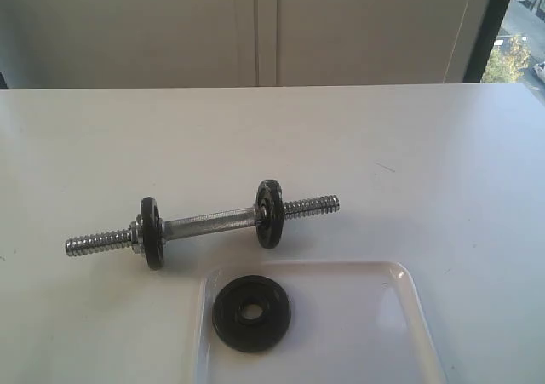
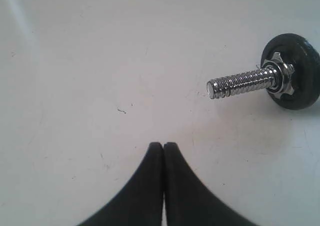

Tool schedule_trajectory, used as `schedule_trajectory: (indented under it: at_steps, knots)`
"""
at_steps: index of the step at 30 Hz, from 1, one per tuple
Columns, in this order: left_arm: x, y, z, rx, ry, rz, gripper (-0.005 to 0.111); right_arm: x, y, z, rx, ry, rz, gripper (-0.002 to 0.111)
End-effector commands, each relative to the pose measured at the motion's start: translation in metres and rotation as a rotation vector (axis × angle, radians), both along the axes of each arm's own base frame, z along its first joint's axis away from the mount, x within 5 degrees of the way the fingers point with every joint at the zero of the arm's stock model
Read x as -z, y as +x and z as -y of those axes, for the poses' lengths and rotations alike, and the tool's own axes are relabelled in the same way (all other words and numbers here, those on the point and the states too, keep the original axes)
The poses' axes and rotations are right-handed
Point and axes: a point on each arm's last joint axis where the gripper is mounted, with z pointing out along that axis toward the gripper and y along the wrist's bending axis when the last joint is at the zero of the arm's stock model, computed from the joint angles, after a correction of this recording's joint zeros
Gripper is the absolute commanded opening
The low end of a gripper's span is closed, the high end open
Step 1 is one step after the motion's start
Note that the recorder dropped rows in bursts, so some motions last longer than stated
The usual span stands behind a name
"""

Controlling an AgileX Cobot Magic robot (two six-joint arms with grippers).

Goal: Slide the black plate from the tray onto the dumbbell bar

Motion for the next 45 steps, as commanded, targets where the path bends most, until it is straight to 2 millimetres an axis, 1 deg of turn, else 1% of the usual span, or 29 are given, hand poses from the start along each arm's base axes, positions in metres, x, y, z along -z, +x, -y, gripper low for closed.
schedule_trajectory:
  at_steps: [1, 33, 36, 38, 41, 42, 43, 44, 45]
  knots:
    - [0.001, 0.000, 0.000, -0.002, -0.020, 0.002, 0.000, 0.001, 0.000, 0.000, 0.009, 0.005, 0.002, 0.000]
    - [0.001, 0.000, 0.000, -0.002, -0.020, 0.002, 0.000, 0.001, 0.000, -0.001, -0.014, 0.005, 0.002, 0.000]
    - [-0.002, 0.001, 0.000, -0.006, -0.021, 0.027, 0.000, 0.001, 0.000, -0.001, -0.014, 0.005, 0.002, 0.000]
    - [-0.005, 0.002, 0.000, -0.012, -0.024, 0.066, 0.000, 0.001, 0.000, -0.001, -0.014, 0.005, 0.002, 0.000]
    - [-0.024, 0.005, -0.003, -0.049, -0.057, 0.272, 0.000, 0.001, 0.000, -0.001, -0.014, 0.005, 0.002, 0.000]
    - [-0.036, 0.005, -0.006, -0.082, -0.159, 0.403, 0.000, 0.001, 0.000, -0.001, -0.014, 0.005, 0.002, 0.000]
    - [-0.042, 0.004, -0.007, -0.093, -0.210, 0.462, 0.000, 0.001, 0.000, -0.001, -0.014, 0.005, 0.002, 0.000]
    - [-0.052, 0.002, -0.009, -0.105, -0.272, 0.567, 0.000, 0.001, 0.000, -0.001, -0.014, 0.005, 0.002, 0.000]
    - [-0.056, 0.001, -0.009, -0.109, -0.303, 0.618, 0.000, 0.001, 0.000, -0.001, -0.014, 0.005, 0.002, 0.000]
